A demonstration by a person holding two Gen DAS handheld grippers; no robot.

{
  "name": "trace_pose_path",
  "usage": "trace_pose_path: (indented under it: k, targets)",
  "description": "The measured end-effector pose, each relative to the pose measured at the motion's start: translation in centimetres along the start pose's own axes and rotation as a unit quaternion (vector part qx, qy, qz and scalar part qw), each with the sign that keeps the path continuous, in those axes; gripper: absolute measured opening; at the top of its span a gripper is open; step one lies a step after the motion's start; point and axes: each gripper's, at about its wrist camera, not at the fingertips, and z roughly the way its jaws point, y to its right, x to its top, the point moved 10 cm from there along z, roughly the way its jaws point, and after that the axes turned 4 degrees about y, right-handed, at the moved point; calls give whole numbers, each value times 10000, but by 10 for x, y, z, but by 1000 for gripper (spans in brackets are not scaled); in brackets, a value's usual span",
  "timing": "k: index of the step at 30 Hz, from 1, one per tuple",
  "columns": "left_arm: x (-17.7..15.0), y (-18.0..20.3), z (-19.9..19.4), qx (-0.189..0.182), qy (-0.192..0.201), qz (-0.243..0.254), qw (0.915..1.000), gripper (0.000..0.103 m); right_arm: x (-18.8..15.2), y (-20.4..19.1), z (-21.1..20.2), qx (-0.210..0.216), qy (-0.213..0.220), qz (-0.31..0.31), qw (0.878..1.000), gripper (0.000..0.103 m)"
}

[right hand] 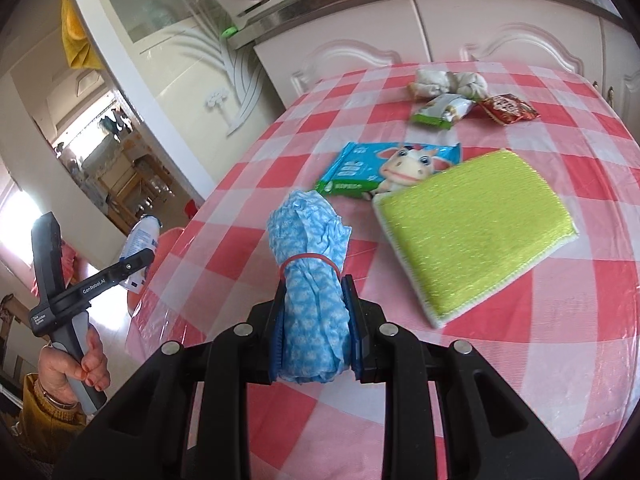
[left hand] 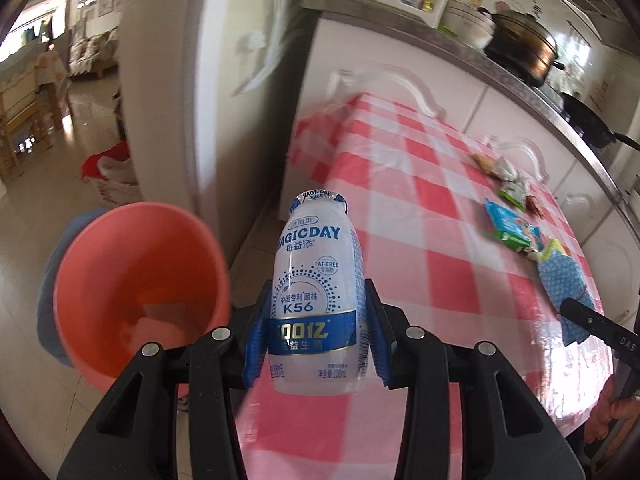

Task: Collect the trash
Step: 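Carry the bottle and cloth to the orange bucket and open both grippers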

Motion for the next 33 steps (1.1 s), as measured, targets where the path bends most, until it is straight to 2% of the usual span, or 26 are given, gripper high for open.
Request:
trace_pose_path:
  k: [9, 16, 26, 33]
  targets:
    - [-11, -71, -3, 521, -30, -427, 9977, 44, 1, -44, 23, 150, -347, -323, 9988, 27]
    - [-18, -109, -2, 805, -60, -664, 9945, 44, 5, -100, 52, 486, -719, -690, 9938, 27]
    - [-30, -165, 0, 902, -137, -1405, 9859, 44, 0, -198, 108, 1103, -1300, -1295, 9768, 27]
    - [-29, -181, 3, 978, -119, -1592, 9823, 44, -10, -251, 149, 1393, -1729, -1550, 9626, 27]
